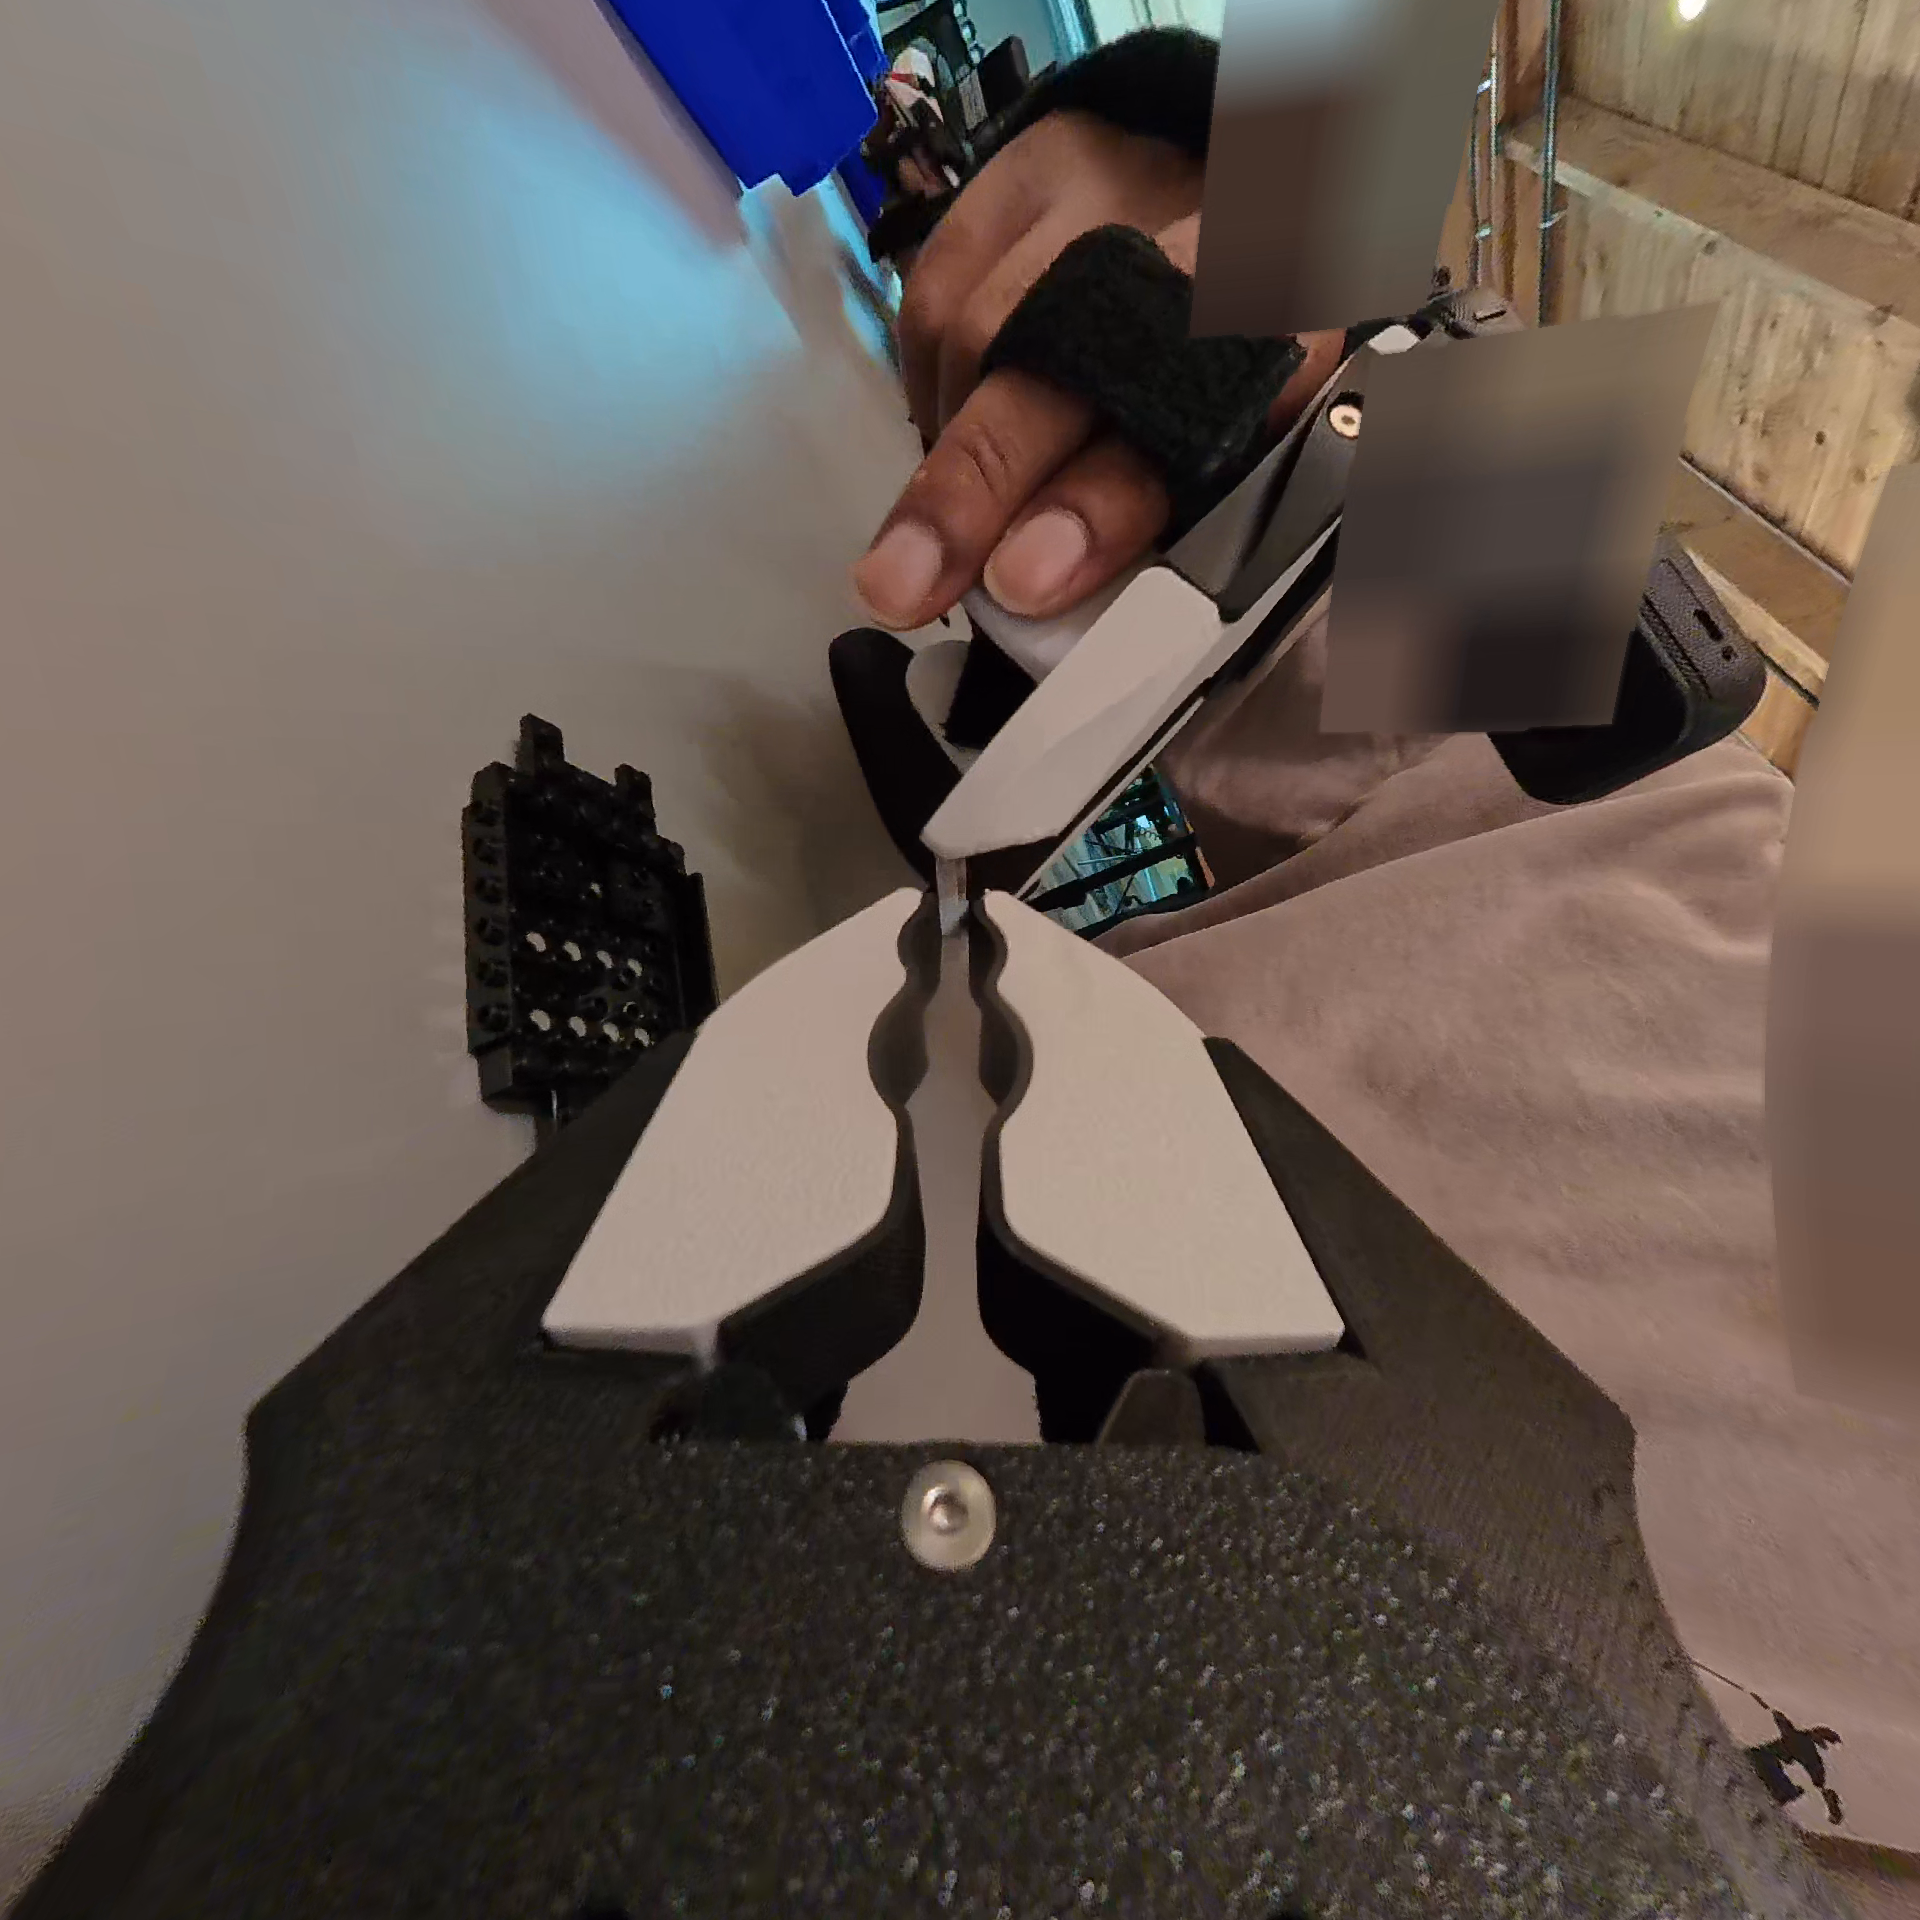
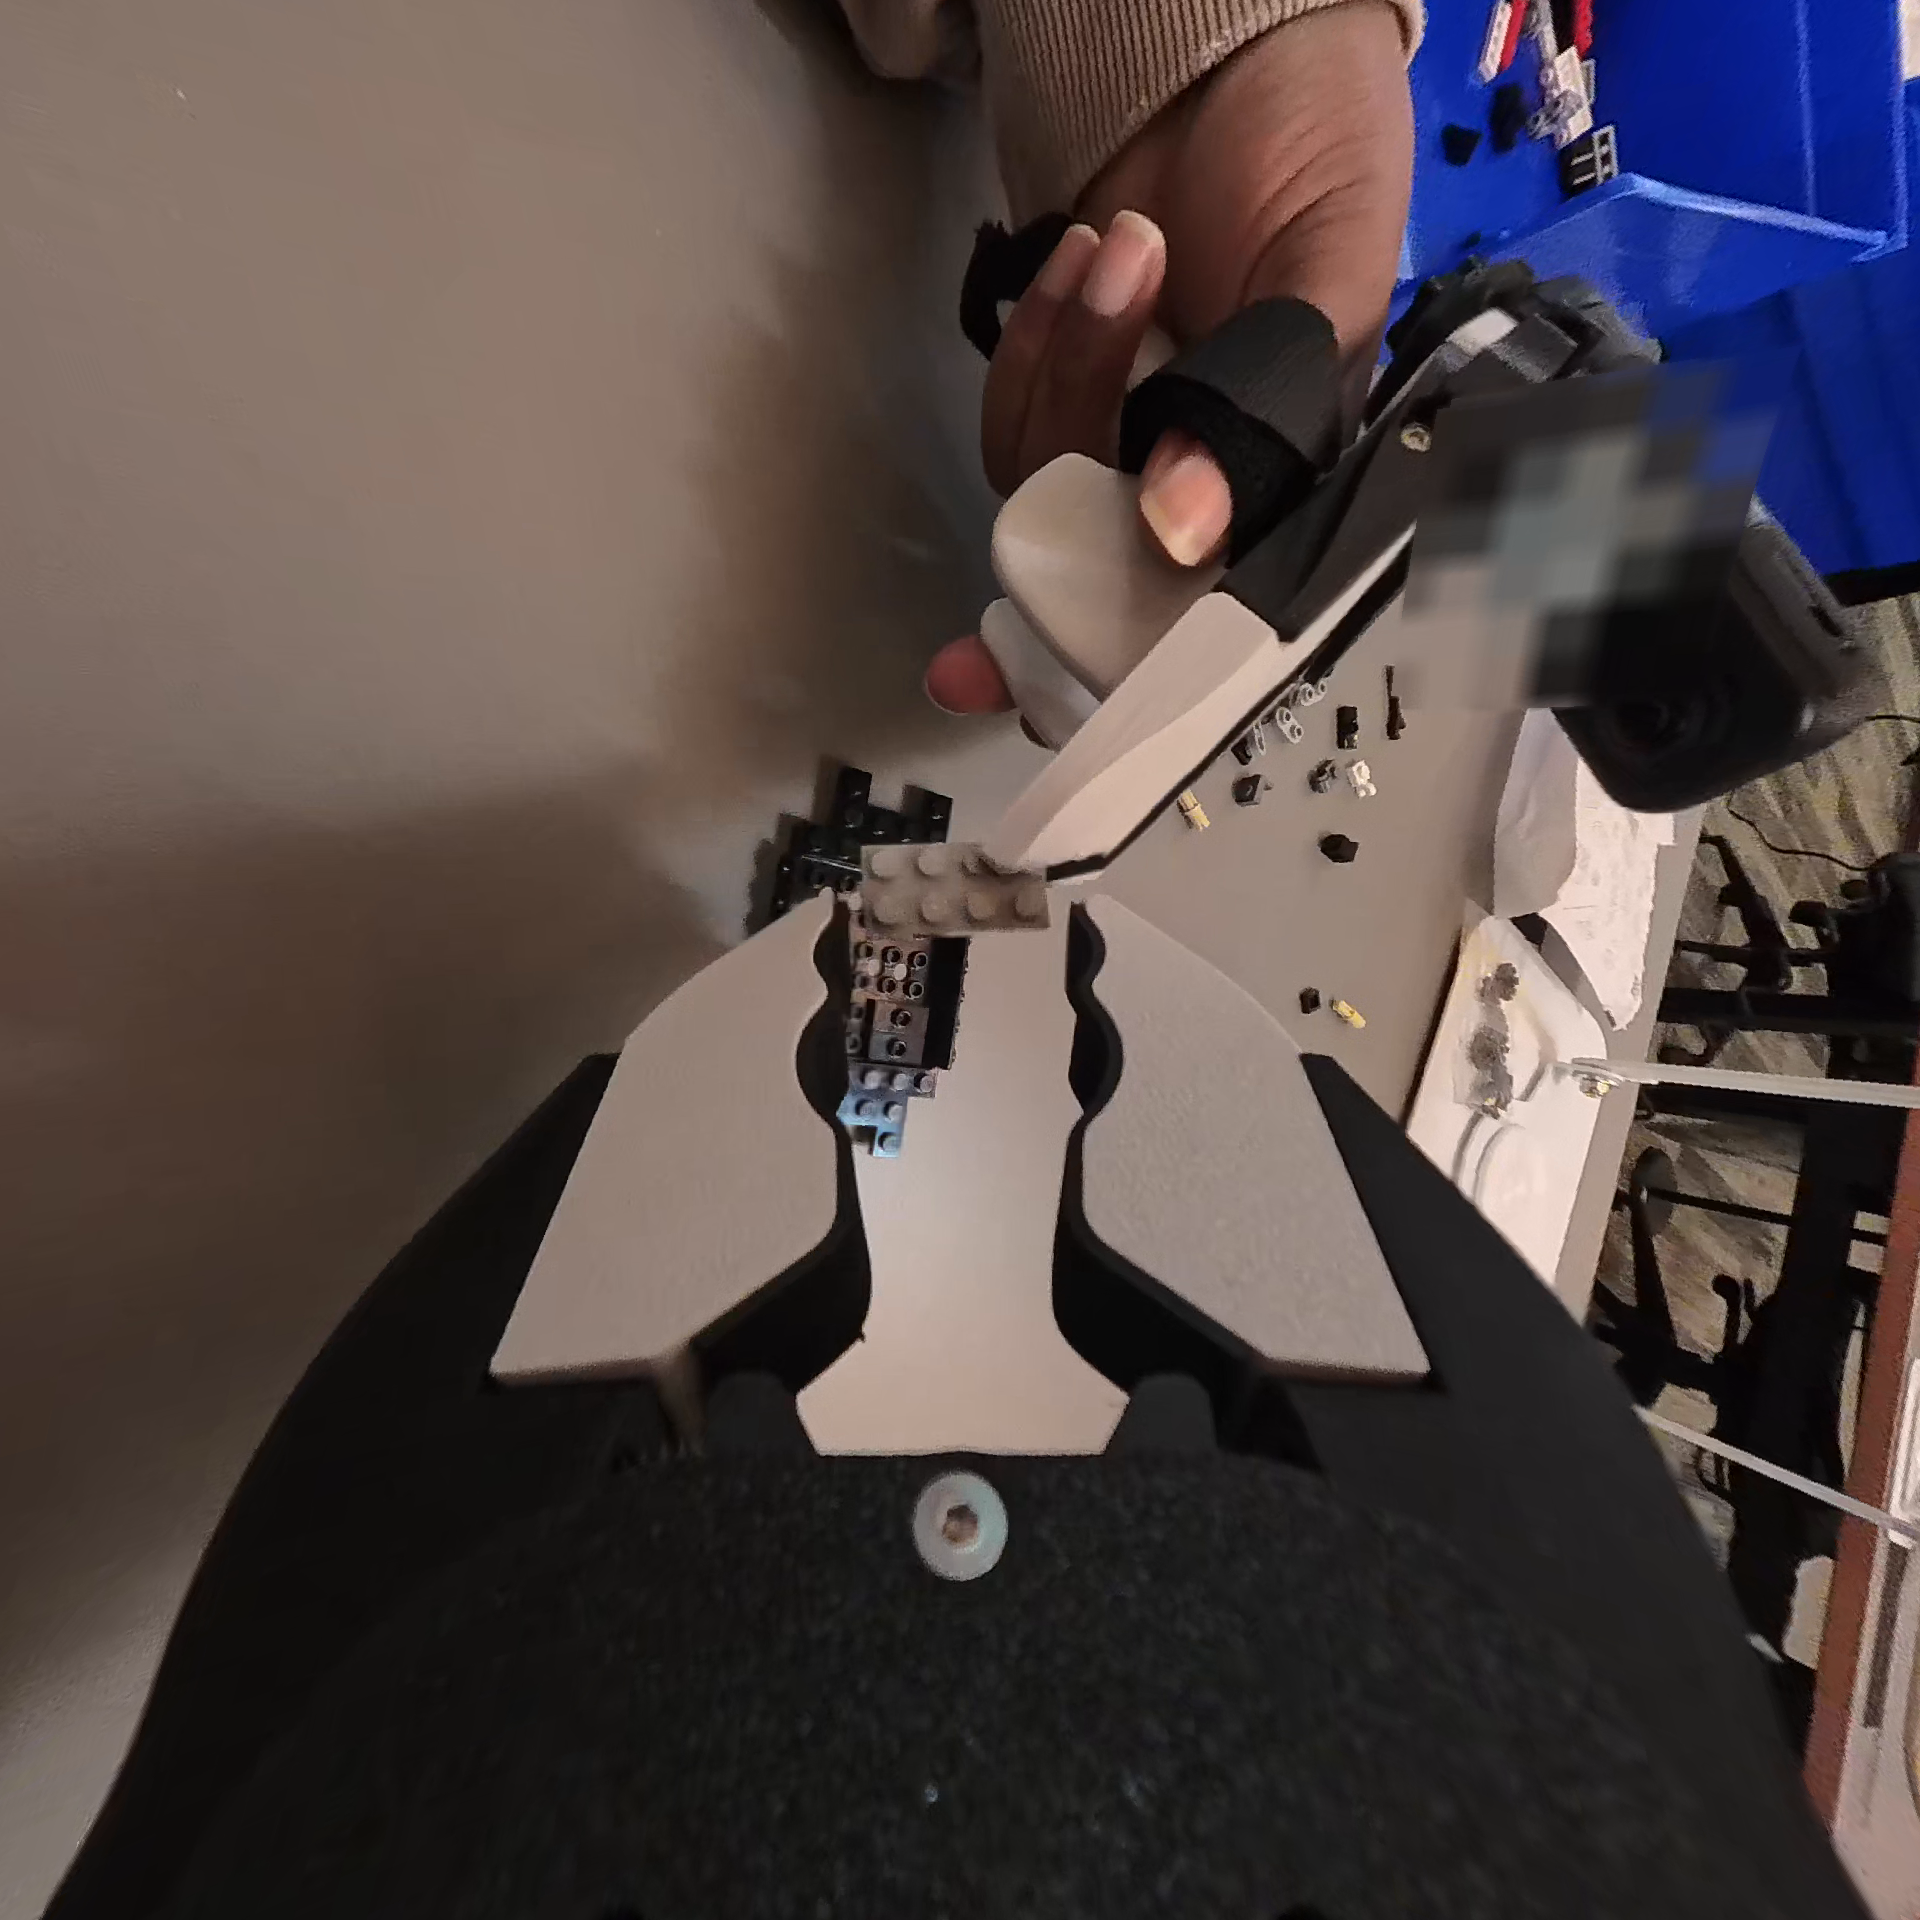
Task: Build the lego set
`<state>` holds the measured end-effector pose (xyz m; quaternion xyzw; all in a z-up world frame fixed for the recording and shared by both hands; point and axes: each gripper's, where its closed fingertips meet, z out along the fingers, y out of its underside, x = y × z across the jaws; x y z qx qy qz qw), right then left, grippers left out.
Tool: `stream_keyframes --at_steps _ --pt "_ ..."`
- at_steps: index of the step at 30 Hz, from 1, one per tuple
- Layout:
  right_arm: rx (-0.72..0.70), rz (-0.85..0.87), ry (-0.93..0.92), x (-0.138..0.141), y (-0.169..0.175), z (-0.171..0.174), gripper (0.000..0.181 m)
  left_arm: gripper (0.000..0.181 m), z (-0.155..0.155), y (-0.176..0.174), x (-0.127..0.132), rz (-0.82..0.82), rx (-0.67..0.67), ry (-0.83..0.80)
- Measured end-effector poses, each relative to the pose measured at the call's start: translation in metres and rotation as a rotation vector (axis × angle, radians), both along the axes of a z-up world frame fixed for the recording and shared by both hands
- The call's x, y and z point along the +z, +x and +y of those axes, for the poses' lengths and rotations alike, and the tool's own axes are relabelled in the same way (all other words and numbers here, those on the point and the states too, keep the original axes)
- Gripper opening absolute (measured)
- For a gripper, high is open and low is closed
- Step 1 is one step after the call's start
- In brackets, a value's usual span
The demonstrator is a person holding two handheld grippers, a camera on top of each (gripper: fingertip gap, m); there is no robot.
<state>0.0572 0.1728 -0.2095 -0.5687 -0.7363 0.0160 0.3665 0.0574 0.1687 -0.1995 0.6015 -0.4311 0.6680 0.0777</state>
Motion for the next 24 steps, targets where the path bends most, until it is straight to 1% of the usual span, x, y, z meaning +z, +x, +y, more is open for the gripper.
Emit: stream_keyframes --at_steps 2,4,7,8,9,10,12,14,16,18,20,21,24 --pt "-0.002 -0.003 0.001 -0.003 -0.001 -0.001 0.039 0.005 0.000 0.001 -0.001 0.003 -0.001 0.005" --pt "-0.010 -0.010 0.009 -0.005 -0.001 0.000 0.034 0.005 -0.001 0.002 -0.003 0.014 0.003 0.016" --pt "-0.049 0.009 -0.016 -0.007 0.002 0.004 0.034 0.005 0.004 0.005 -0.005 0.019 0.046 0.035" --pt "-0.073 0.020 -0.035 -0.008 0.005 0.007 0.034 0.006 0.010 0.007 -0.007 0.027 0.087 0.090" --pt "-0.097 0.039 -0.069 -0.010 0.008 0.010 0.034 0.015 0.016 0.008 -0.012 0.046 0.132 0.175" --pt "-0.128 0.061 -0.109 -0.013 0.013 0.012 0.034 0.024 0.022 0.006 -0.016 0.065 0.162 0.280" --pt "-0.181 0.084 -0.198 -0.021 0.023 0.014 0.034 0.033 0.032 -0.003 -0.028 0.124 0.194 0.549" --pt "-0.210 0.109 -0.275 -0.029 0.027 0.012 0.034 0.043 0.035 -0.010 -0.037 0.165 0.188 0.806" --pt "-0.228 0.118 -0.325 -0.036 0.029 0.011 0.034 0.053 0.030 -0.010 -0.043 0.183 0.174 0.976" --pt "-0.238 0.124 -0.373 -0.042 0.029 0.011 0.033 0.065 0.022 -0.009 -0.057 0.214 0.133 1.110" --pt "-0.237 0.120 -0.396 -0.046 0.029 0.011 0.033 0.073 0.018 -0.010 -0.074 0.260 0.083 1.192" --pt "-0.237 0.117 -0.410 -0.049 0.028 0.011 0.033 0.075 0.016 -0.008 -0.079 0.271 0.074 1.189" --pt "-0.240 0.116 -0.435 -0.055 0.028 0.012 0.034 0.071 0.014 -0.005 -0.080 0.257 0.085 1.141"
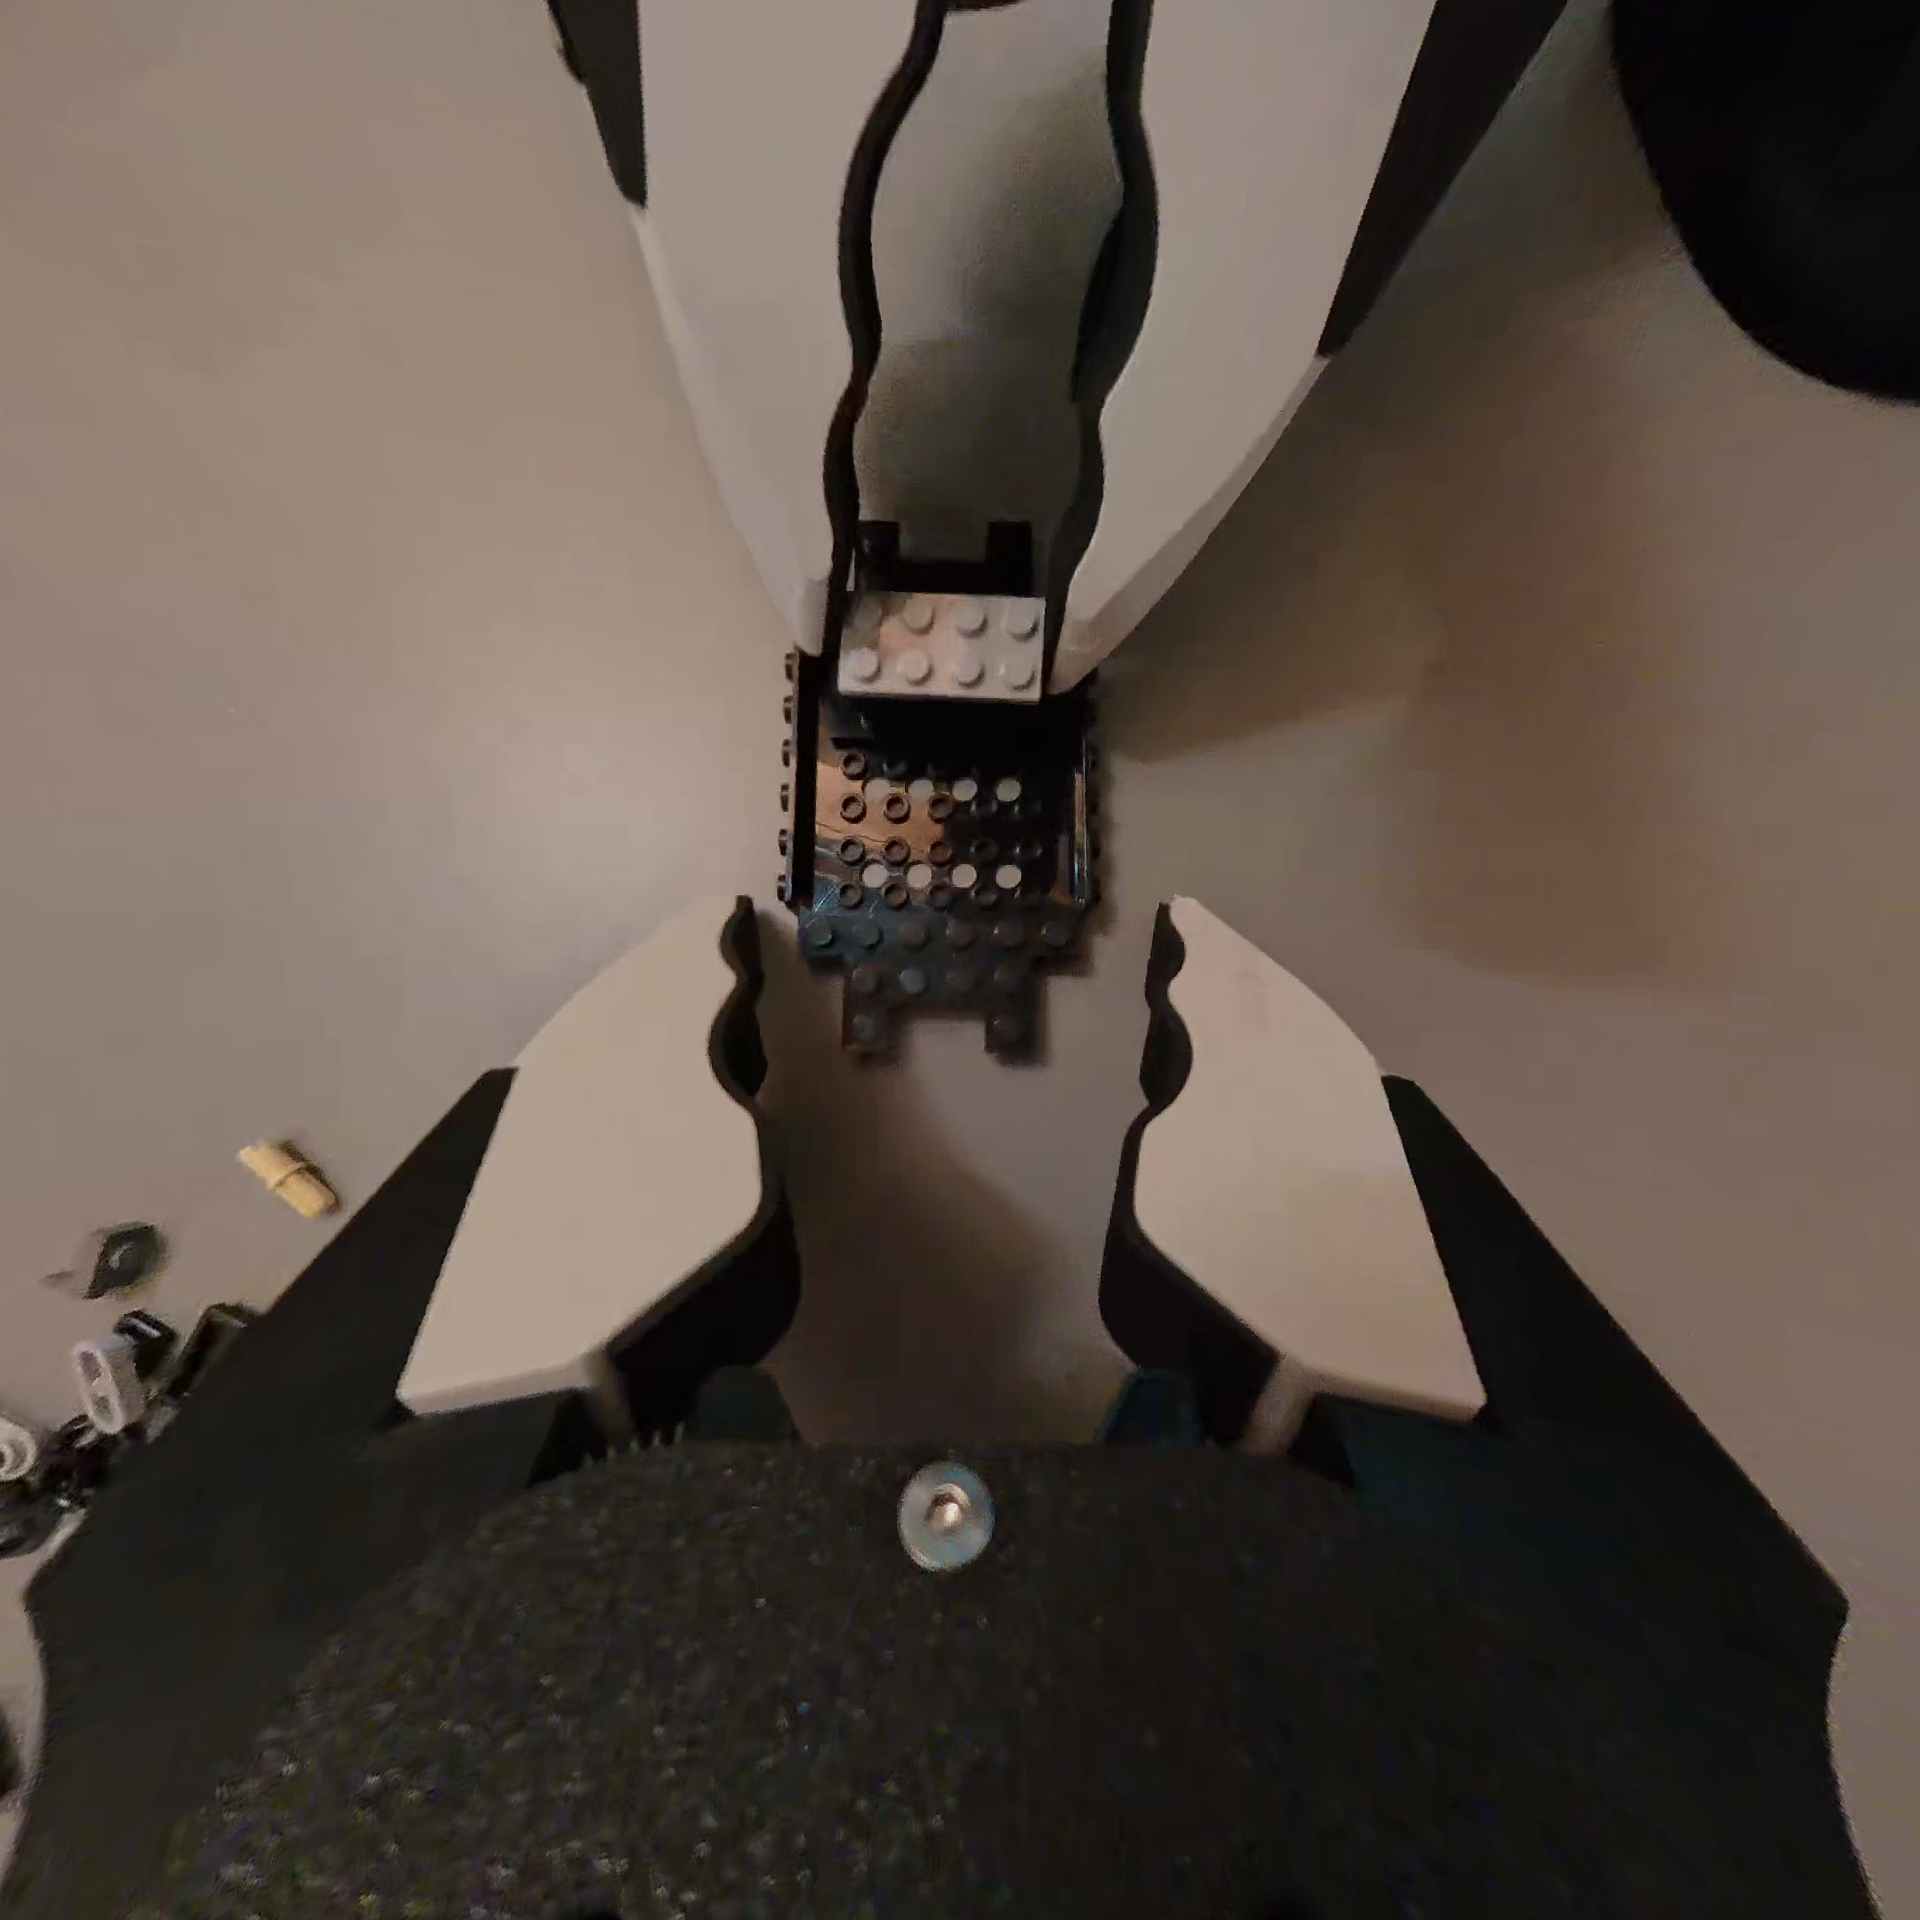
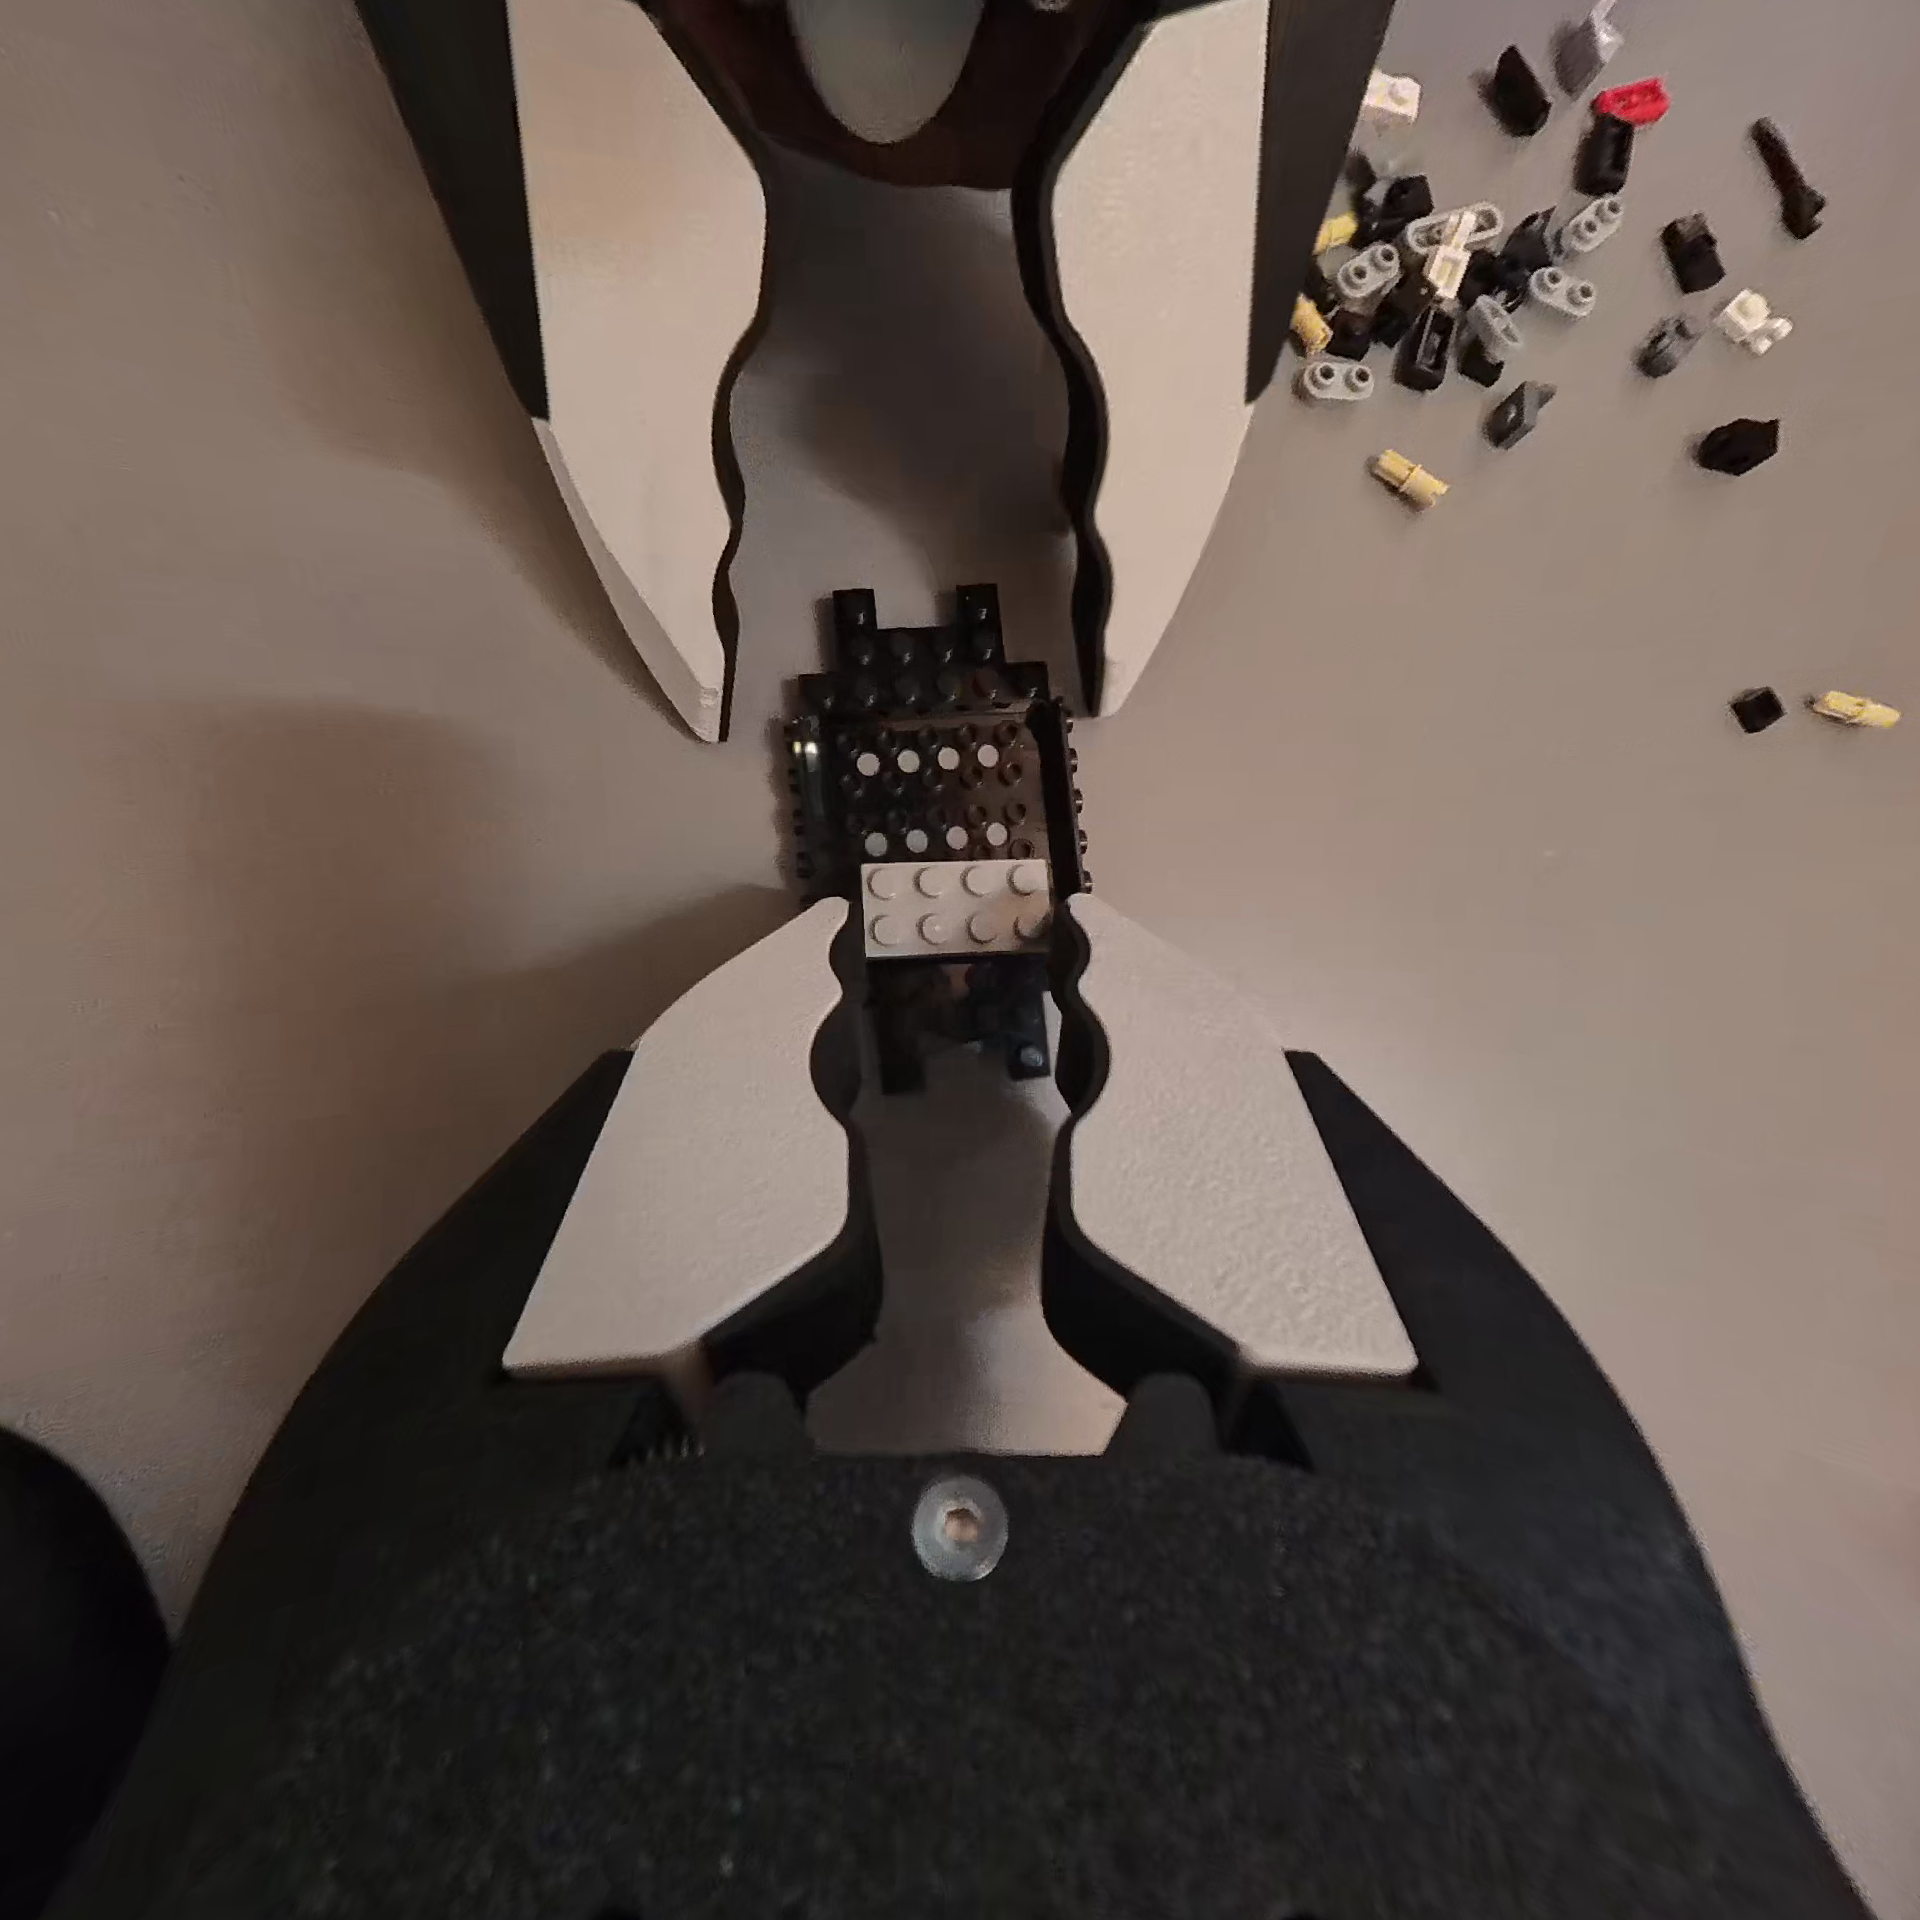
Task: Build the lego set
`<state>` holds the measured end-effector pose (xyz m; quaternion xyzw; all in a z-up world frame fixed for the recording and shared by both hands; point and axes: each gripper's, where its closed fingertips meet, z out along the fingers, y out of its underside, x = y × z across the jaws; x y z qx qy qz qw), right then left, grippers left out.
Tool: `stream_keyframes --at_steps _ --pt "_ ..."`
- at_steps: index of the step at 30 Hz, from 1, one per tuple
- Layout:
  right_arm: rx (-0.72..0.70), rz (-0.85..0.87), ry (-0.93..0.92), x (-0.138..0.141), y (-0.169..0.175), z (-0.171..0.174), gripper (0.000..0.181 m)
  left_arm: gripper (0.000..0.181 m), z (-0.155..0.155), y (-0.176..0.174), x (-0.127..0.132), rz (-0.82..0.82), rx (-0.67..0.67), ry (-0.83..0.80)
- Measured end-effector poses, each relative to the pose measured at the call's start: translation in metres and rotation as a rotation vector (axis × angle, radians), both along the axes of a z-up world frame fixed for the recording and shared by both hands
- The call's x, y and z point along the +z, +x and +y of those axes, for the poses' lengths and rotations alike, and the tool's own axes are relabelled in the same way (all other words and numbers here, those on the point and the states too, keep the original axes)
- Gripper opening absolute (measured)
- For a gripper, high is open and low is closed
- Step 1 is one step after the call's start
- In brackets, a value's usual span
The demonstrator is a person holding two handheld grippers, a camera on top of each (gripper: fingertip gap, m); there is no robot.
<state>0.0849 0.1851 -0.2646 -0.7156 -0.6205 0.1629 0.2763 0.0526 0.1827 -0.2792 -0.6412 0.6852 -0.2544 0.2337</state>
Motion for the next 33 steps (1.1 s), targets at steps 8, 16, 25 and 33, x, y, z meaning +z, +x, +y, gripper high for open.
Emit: stream_keyframes --at_steps 8,16,25,33 --pt "0.026 -0.003 -0.055 -0.005 0.000 0.000 0.034 0.054 0.002 0.000 0.001 -0.005 -0.007 -0.007" --pt "0.043 -0.007 -0.077 -0.004 0.002 -0.001 0.037 0.053 0.002 -0.002 0.001 0.012 -0.018 -0.004" --pt "0.015 -0.020 -0.082 0.006 0.002 -0.003 0.031 0.053 0.002 -0.003 0.002 0.024 -0.031 0.010" --pt "0.056 -0.035 -0.109 -0.001 -0.003 -0.003 0.023 0.053 0.001 -0.004 0.002 0.026 -0.048 0.020"
